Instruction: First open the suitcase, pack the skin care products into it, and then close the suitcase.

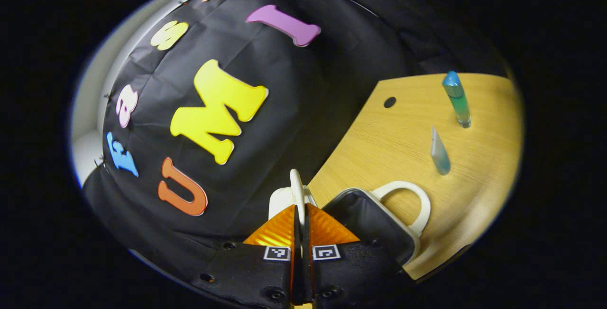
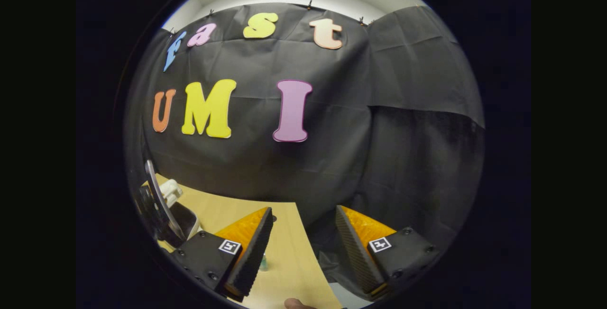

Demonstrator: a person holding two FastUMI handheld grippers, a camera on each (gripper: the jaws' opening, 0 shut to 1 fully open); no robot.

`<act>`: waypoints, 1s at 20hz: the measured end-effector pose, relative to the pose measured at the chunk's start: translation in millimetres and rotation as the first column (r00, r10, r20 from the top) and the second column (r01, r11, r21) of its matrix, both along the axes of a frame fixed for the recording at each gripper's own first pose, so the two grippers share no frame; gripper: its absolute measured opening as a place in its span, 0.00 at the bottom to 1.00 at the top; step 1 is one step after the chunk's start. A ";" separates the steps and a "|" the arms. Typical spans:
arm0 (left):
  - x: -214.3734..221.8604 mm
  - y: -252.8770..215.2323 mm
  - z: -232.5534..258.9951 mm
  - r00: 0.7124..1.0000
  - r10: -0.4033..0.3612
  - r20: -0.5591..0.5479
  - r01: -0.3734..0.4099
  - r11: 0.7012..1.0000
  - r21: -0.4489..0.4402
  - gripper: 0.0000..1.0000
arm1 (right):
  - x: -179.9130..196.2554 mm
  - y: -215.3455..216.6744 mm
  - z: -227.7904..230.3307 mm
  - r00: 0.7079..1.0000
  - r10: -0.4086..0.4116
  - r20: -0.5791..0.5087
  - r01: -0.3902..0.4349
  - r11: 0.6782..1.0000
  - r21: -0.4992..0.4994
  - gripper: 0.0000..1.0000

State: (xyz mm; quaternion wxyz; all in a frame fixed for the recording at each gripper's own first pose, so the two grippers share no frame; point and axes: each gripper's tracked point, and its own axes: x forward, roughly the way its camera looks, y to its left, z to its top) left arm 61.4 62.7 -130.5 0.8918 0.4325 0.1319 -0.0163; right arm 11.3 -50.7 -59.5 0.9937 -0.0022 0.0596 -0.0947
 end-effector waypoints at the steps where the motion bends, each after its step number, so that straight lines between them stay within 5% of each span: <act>1: 0.4 16.3 12.4 1.000 0.016 0.011 -0.016 0.999 -0.031 0.02 | 2.1 10.3 -0.4 1.000 0.006 -0.005 -0.006 1.000 0.002 0.79; 5: 8.4 90.5 44.8 0.996 0.075 0.042 -0.069 0.989 -0.135 0.02 | 11.6 52.2 1.0 1.000 0.017 -0.016 -0.017 1.000 0.024 0.79; 9: 18.9 183.2 55.0 0.988 0.145 0.056 -0.139 0.985 -0.103 0.03 | 19.4 86.3 3.1 0.999 0.025 -0.027 -0.024 1.000 0.012 0.79; 14: 26.8 292.8 23.6 0.970 0.244 -0.014 -0.244 0.961 -0.128 0.03 | 15.0 112.4 -3.2 0.999 0.005 -0.055 -0.005 1.000 -0.003 0.79; 20: 26.7 364.8 -54.2 0.943 0.291 -0.161 -0.323 0.914 -0.245 0.03 | 5.7 119.1 -16.5 0.994 -0.026 -0.105 0.023 0.999 -0.023 0.79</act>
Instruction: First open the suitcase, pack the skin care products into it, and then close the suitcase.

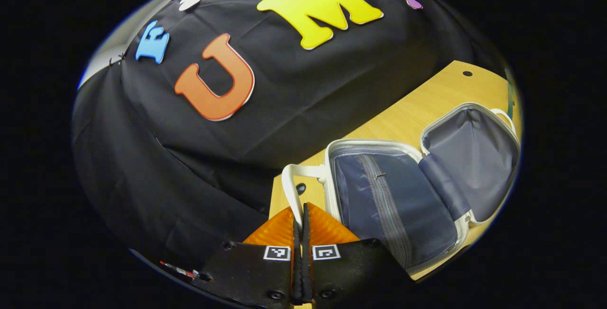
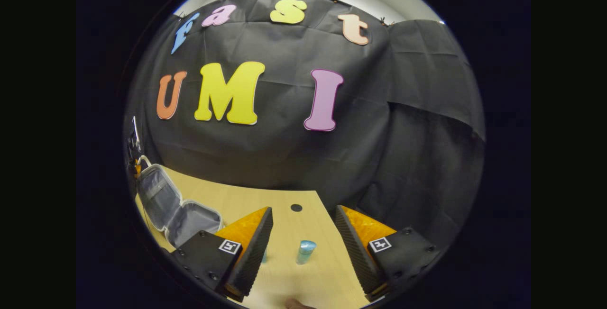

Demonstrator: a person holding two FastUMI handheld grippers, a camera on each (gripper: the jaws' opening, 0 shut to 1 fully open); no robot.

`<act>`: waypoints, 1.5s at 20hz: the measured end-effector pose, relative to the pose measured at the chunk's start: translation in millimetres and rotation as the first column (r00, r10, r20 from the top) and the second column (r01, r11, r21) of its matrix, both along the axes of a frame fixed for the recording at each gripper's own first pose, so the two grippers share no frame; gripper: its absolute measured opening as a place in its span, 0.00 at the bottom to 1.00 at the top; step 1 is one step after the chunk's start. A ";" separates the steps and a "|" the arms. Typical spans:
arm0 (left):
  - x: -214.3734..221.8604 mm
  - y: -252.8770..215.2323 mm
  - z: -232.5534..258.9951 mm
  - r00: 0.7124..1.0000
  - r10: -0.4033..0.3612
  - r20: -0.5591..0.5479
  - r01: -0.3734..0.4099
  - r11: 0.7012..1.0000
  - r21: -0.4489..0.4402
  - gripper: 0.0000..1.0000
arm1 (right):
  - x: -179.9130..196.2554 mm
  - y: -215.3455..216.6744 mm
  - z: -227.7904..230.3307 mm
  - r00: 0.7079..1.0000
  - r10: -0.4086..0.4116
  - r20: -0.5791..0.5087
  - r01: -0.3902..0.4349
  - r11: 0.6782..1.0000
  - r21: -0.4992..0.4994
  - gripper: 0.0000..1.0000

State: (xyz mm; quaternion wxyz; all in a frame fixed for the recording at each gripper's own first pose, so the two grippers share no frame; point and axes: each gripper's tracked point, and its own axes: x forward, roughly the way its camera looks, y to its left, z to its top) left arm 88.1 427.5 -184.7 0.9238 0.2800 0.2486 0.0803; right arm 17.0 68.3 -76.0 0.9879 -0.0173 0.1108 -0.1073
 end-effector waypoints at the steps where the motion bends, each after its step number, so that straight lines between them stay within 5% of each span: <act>1: -1.9 8.3 -17.3 1.000 0.013 -0.026 -0.014 0.999 -0.047 0.03 | -1.6 -1.0 -3.1 1.000 -0.006 -0.010 0.006 1.000 0.007 0.79; 6: -16.3 33.6 -90.8 0.986 0.084 -0.144 -0.122 0.954 -0.275 0.03 | -9.0 -11.8 -15.7 0.998 -0.041 -0.046 0.041 0.999 0.002 0.79; 13: -14.2 34.1 -129.7 0.981 0.053 -0.188 -0.121 0.920 -0.373 0.05 | -23.1 -26.8 -26.6 0.994 -0.091 -0.066 0.091 0.996 -0.009 0.78; 17: -16.0 55.8 -127.2 0.979 0.096 -0.181 -0.150 0.937 -0.315 0.34 | -18.0 -22.7 -24.8 0.994 -0.082 -0.067 0.080 0.997 -0.020 0.78; 20: -22.3 60.5 -108.0 0.984 0.135 -0.119 -0.168 0.926 -0.339 0.77 | -11.5 -14.2 -23.8 0.996 -0.064 -0.065 0.062 0.998 -0.029 0.78; 22: -29.6 50.3 -96.2 0.987 0.130 -0.096 -0.157 0.912 -0.378 0.93 | -8.4 -8.5 -24.6 0.997 -0.045 -0.066 0.042 0.998 -0.044 0.78; 24: -34.7 31.2 -79.7 0.991 0.116 -0.062 -0.131 0.899 -0.418 1.00 | -7.1 -3.6 -24.9 0.998 -0.023 -0.066 0.020 0.998 -0.056 0.78; 30: -33.8 -81.9 -30.7 0.998 -0.025 0.051 0.047 0.865 -0.499 0.98 | -3.2 5.8 -34.3 0.996 0.047 -0.080 -0.053 0.997 -0.065 0.78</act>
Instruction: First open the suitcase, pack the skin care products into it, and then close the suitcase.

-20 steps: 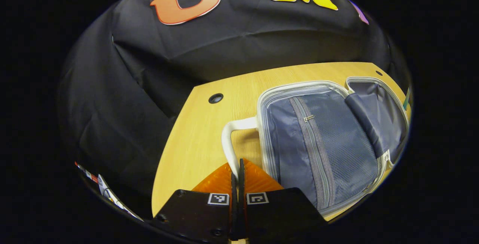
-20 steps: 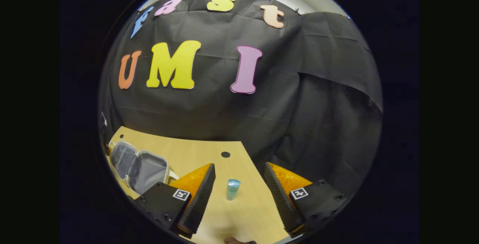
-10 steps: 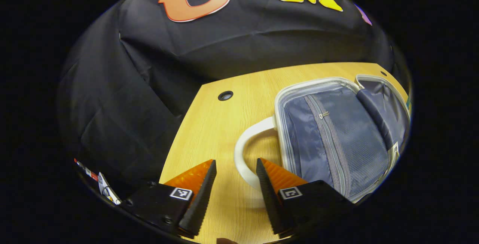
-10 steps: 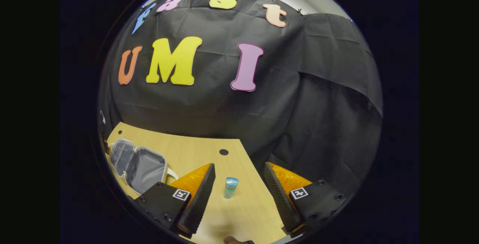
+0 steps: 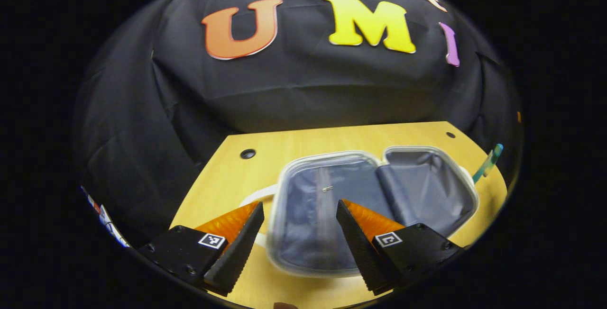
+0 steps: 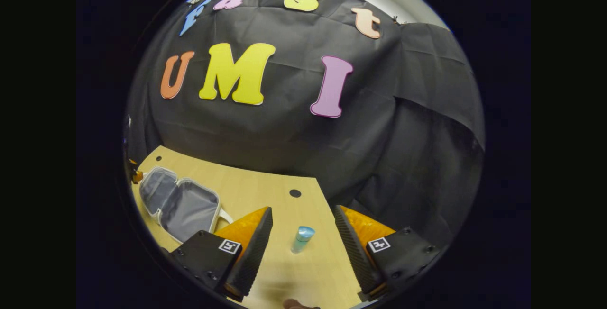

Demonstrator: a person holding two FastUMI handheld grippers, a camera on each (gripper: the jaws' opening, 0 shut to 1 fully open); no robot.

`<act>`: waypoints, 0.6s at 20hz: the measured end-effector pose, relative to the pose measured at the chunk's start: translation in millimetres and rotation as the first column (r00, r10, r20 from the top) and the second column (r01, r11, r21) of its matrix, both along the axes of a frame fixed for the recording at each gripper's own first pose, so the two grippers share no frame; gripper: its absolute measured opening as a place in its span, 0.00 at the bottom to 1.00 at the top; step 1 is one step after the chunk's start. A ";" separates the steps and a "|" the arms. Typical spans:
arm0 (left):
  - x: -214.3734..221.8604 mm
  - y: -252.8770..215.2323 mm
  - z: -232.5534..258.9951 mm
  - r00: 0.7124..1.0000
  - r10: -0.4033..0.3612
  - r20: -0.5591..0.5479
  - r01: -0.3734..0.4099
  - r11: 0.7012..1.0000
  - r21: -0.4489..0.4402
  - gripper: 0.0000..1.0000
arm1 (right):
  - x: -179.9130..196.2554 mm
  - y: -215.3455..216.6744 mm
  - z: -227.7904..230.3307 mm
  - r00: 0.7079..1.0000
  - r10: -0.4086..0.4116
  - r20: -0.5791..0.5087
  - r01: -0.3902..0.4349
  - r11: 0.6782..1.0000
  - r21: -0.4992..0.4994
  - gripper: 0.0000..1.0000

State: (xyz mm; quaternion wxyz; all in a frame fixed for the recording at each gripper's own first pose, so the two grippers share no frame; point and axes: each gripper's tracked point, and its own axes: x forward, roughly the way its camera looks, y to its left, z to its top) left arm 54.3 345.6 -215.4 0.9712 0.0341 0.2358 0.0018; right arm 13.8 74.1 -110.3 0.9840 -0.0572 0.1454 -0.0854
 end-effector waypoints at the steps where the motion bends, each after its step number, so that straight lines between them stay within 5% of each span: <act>1: 1.9 -21.7 5.2 0.999 -0.031 0.012 0.031 0.999 -0.007 0.98 | 0.1 -1.6 -3.1 1.000 0.012 -0.003 -0.012 1.000 -0.007 0.78; 6: 5.6 -140.6 29.2 0.980 -0.193 0.051 0.195 0.980 -0.042 0.98 | -1.3 -14.3 -9.8 0.999 0.051 -0.010 -0.051 0.999 0.008 0.77; 12: -2.5 -275.3 22.1 0.926 -0.376 0.039 0.378 0.923 -0.066 0.98 | -9.2 -52.8 -18.8 0.996 0.078 -0.031 -0.078 0.997 0.012 0.77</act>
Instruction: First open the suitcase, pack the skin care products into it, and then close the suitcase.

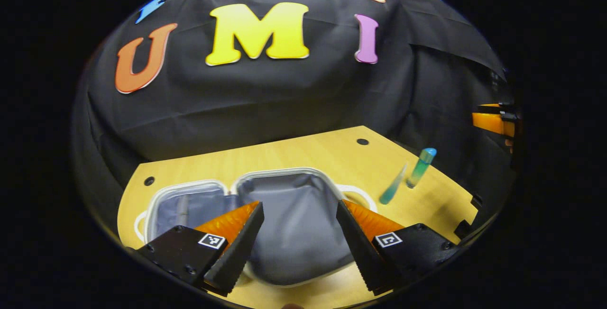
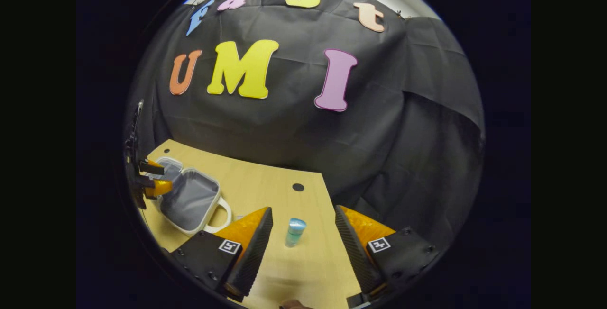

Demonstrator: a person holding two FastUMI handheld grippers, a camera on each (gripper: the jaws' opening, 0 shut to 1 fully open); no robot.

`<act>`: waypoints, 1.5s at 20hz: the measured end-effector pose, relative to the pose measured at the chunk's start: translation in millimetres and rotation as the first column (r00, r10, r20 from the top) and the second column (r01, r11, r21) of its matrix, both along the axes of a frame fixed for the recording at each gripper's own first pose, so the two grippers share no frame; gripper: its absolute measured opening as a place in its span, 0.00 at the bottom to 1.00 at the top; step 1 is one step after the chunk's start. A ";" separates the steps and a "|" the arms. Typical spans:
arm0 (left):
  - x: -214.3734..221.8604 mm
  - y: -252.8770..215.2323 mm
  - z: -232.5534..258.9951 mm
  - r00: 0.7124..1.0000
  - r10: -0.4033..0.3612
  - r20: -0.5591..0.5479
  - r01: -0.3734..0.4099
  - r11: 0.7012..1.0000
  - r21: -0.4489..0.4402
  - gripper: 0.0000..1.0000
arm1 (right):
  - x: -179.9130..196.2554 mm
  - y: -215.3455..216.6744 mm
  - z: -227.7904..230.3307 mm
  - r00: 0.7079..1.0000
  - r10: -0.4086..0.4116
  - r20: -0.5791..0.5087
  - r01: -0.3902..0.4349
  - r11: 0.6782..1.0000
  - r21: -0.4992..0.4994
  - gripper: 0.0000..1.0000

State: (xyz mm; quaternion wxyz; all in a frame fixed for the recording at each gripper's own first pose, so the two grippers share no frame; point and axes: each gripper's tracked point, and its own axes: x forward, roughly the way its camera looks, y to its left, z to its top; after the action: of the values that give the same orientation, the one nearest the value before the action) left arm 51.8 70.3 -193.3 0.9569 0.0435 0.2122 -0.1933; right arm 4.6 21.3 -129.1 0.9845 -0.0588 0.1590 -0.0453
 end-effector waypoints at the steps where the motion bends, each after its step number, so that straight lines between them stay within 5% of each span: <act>1: -0.2 -19.9 -1.9 1.000 -0.024 0.001 0.024 1.000 -0.006 0.98 | -1.6 -9.1 -2.5 1.000 -0.004 -0.005 0.004 1.000 -0.001 0.78; 9: -13.0 -151.8 -22.9 0.978 -0.209 0.007 0.209 0.978 -0.026 0.98 | -12.0 -67.1 -23.6 0.997 -0.051 -0.060 0.050 0.999 -0.022 0.79; 19: 32.8 -216.9 -90.6 0.992 -0.117 -0.052 0.113 0.991 -0.073 0.98 | -21.3 -103.6 -66.7 0.983 -0.030 -0.180 0.012 0.995 -0.103 0.78; 22: 52.9 -217.4 -103.4 0.998 -0.057 -0.038 0.055 0.997 -0.057 0.81 | -16.3 -112.1 -74.5 0.980 -0.016 -0.199 -0.009 0.992 -0.122 0.77; 24: 58.1 -220.6 -112.9 0.998 -0.045 -0.045 0.043 0.998 -0.046 0.84 | -17.5 -110.1 -75.8 0.979 0.001 -0.204 -0.027 0.992 -0.123 0.78; 26: 61.3 -224.9 -118.3 0.998 -0.048 -0.049 0.045 0.997 -0.060 0.73 | -9.8 -109.6 -81.6 0.978 0.025 -0.207 -0.050 0.992 -0.116 0.78; 27: 61.2 -227.7 -118.6 0.998 -0.051 -0.049 0.047 0.996 -0.073 0.75 | -3.6 -107.2 -85.3 0.977 0.039 -0.210 -0.064 0.991 -0.114 0.78; 28: 63.8 -228.4 -121.1 0.998 -0.039 -0.052 0.035 0.996 -0.078 0.58 | 0.7 -103.1 -87.0 0.976 0.055 -0.211 -0.080 0.991 -0.109 0.77; 30: 66.7 -222.9 -121.4 0.999 -0.003 -0.053 0.000 0.998 -0.058 0.45 | 3.4 -96.2 -88.2 0.974 0.090 -0.210 -0.113 0.989 -0.099 0.78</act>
State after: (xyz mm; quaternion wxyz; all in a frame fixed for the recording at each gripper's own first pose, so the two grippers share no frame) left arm 118.5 -152.6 -314.7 0.9518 0.0105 0.2316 -0.2009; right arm 8.0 -74.9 -217.3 0.9592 -0.1255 0.2534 0.0027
